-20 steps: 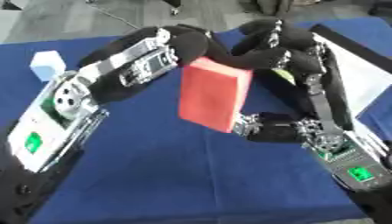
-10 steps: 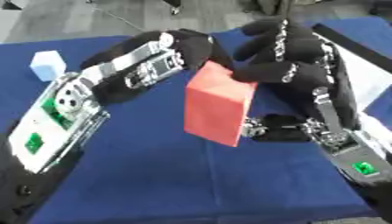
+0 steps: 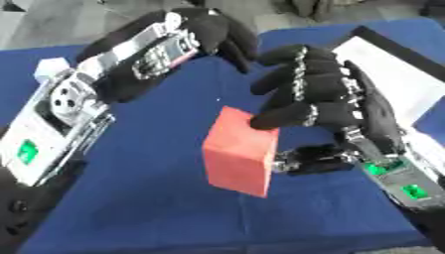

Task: Pick up the objects with one hand, pass them to the other hand, and then place them into the box on the other side of the table.

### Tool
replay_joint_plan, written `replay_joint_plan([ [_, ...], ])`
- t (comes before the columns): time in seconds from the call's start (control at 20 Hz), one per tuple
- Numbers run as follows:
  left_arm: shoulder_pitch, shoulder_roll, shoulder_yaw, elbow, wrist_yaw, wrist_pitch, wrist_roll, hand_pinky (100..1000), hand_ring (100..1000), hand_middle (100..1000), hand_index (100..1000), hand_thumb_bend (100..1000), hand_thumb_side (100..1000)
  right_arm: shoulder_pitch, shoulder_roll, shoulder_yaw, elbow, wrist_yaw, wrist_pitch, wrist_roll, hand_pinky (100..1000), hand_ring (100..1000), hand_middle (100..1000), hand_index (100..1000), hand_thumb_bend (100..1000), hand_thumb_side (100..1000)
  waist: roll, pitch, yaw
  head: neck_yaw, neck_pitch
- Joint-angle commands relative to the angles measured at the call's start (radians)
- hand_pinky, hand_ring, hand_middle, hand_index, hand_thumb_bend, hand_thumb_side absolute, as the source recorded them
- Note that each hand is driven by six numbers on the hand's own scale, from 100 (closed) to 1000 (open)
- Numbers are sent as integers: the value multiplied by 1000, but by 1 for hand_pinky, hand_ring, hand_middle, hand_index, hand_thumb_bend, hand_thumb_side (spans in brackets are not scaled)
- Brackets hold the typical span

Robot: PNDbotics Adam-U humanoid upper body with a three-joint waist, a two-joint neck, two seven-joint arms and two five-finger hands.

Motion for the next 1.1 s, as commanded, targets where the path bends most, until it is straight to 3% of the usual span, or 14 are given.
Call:
replay_joint_plan([
  [0.05, -15, 36, 50, -9, 19, -10, 35, 798, 657, 638, 750, 100, 853, 2, -33, -21, -16, 10, -40, -25, 734, 601, 463, 417, 100, 100, -5, -10, -1, -2, -3],
  [0.15, -4, 55, 83, -8, 23, -21, 63, 797, 582, 637, 749, 100, 836, 19, -54, -45, -16, 20, -34, -39, 734, 601, 464, 417, 100, 100, -5, -10, -2, -3, -3],
  [0.3, 28, 91, 138, -9, 23, -40, 111, 795, 581, 635, 748, 100, 812, 54, -95, -94, -16, 45, 0, -72, 733, 601, 466, 417, 100, 100, -5, -11, -2, -7, -3],
  [0.55, 130, 142, 238, -25, 2, -77, 198, 794, 578, 630, 748, 100, 784, 126, -162, -202, -16, 37, 144, -120, 738, 612, 453, 433, 100, 100, -3, -10, 7, -50, -3],
  [0.7, 200, 147, 277, -44, -25, -94, 233, 794, 577, 630, 749, 100, 776, 163, -193, -260, -16, -41, 282, -96, 749, 636, 437, 458, 100, 100, -2, -10, 16, -96, -3],
  [0.85, 265, 128, 301, -61, -62, -114, 244, 794, 576, 627, 750, 100, 772, 170, -221, -303, 6, -172, 437, -20, 759, 663, 423, 482, 100, 100, 0, -12, 29, -134, -3],
  [0.95, 296, 106, 313, -64, -85, -127, 249, 793, 576, 627, 750, 100, 769, 151, -235, -319, 71, -246, 500, 37, 763, 679, 420, 503, 100, 100, 3, -16, 42, -161, -3],
  [1.1, 327, 72, 325, -65, -110, -148, 261, 793, 577, 626, 751, 100, 758, 100, -246, -330, 223, -334, 537, 127, 771, 713, 435, 538, 100, 100, 8, -22, 66, -203, -3],
])
